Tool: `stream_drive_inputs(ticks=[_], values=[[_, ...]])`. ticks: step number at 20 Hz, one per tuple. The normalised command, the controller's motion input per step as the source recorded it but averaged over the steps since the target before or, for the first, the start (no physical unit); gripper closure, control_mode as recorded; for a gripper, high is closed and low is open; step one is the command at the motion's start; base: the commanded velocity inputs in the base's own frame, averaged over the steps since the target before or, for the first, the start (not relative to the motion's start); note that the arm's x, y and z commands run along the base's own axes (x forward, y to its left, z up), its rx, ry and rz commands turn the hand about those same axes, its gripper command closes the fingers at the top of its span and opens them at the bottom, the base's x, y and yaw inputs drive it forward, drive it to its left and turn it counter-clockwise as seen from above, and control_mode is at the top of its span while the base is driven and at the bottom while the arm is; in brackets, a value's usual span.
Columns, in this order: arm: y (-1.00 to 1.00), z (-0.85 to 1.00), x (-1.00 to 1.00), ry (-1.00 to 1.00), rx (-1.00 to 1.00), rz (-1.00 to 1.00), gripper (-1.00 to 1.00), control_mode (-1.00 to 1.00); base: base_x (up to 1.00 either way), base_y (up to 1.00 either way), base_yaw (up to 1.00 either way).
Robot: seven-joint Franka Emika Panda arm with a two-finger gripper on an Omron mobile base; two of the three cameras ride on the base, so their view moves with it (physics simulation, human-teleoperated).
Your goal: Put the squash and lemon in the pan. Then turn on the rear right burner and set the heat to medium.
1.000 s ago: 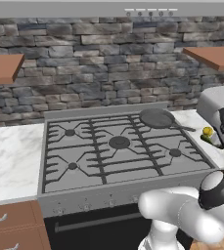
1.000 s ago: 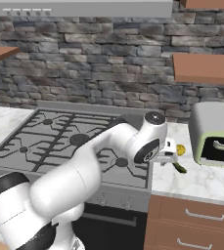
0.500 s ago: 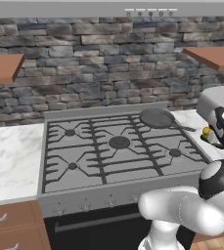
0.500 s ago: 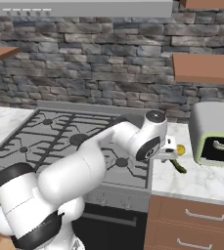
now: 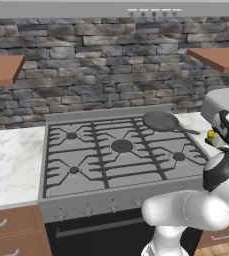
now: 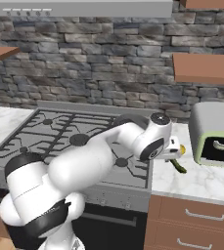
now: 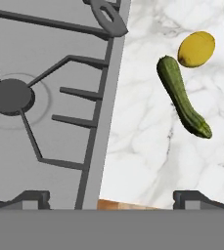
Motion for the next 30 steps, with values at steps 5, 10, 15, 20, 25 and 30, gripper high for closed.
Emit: stream_drive_inputs(ticks=[5, 10, 15, 20, 25, 30], values=[[-0.12, -0.07, 0.18, 0.00, 0.00, 0.04, -1.00, -1.00, 0.00, 0.00, 0.00], [-0.11, -0.09, 0.19, 0.00, -0.01, 0.02, -1.00, -1.00, 0.00, 0.00, 0.00], [-0.09, -0.11, 0.17, 0.00, -0.01, 0.00, -1.00, -1.00, 0.00, 0.00, 0.00], [-0.03, -0.19, 0.18, 0.00, -0.04, 0.01, -1.00, -1.00, 0.00, 0.00, 0.00], [-0.03, -0.22, 0.19, 0.00, -0.04, 0.01, -1.00, -1.00, 0.00, 0.00, 0.00], [-0.12, -0.22, 0.19, 0.00, -0.02, 0.02, -1.00, -1.00, 0.00, 0.00, 0.00]])
